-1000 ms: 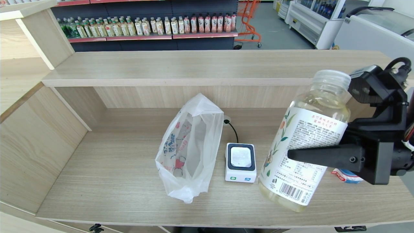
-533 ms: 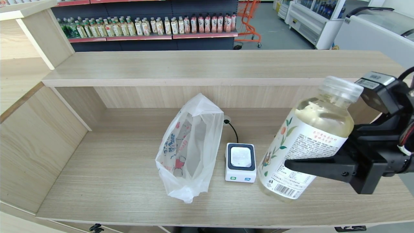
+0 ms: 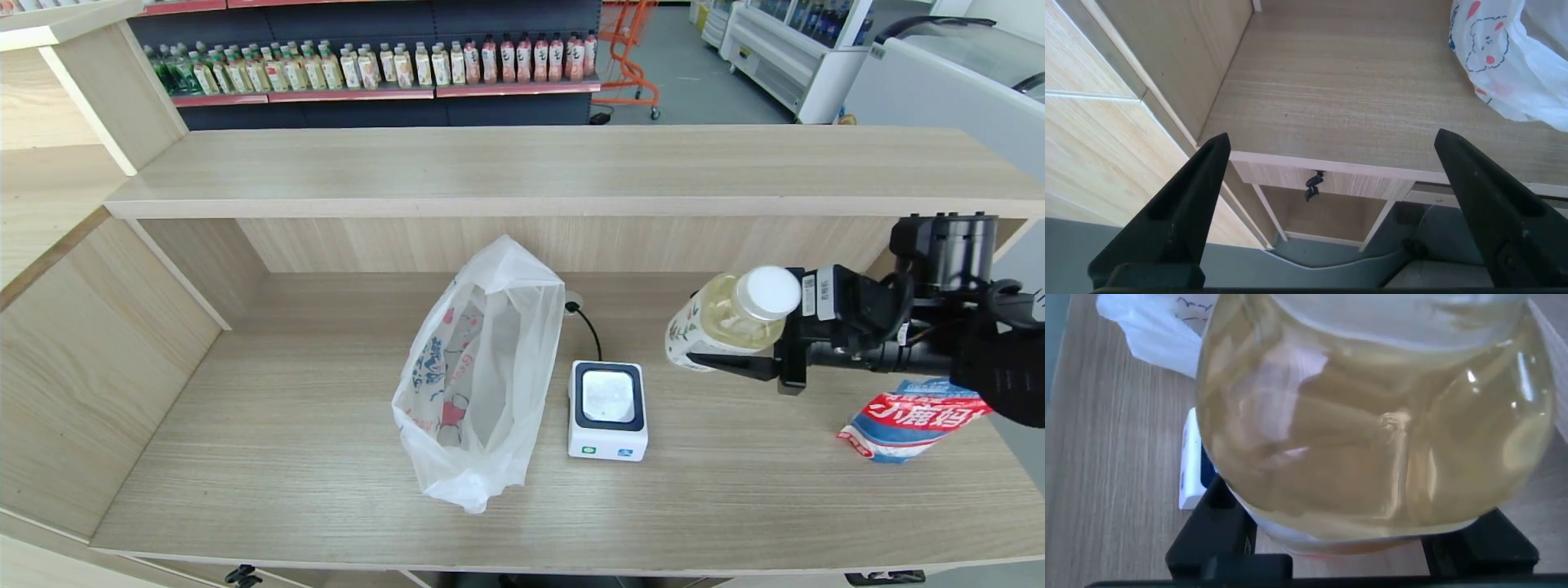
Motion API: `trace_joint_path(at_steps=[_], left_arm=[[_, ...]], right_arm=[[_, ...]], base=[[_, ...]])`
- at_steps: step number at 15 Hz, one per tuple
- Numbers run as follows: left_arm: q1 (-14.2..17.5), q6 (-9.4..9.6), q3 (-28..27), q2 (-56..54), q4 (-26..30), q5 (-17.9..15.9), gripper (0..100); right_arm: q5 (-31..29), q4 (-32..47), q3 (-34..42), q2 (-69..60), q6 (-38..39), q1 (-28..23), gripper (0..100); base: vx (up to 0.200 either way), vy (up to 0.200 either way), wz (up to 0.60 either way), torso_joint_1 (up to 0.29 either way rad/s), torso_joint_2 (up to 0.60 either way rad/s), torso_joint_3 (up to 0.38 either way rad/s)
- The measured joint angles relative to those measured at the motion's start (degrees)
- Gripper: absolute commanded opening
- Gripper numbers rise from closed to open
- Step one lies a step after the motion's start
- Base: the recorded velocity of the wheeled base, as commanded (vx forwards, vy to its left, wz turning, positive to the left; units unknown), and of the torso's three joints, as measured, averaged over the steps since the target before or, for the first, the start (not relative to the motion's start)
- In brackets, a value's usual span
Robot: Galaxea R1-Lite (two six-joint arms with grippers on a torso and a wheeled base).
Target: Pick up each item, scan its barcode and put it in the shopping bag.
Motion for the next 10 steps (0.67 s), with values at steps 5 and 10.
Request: trace_joint_path(at_steps=[5,10], left_arm=[[0.0,0.00,0.0,0.0,0.0,0.0,100],[0.0,0.00,0.0,0.0,0.0,0.0,100]], right_arm=[[2.6,-6.0,-1.0,8.4,-1.8,-0.2,0],[6.6,-9.3,-1.9,13.1,-4.2,1.0,0]], base=[[0.000,0.000,0.00,0.000,0.00,0.000],[0.000,0.000,0.00,0.000,0.00,0.000]])
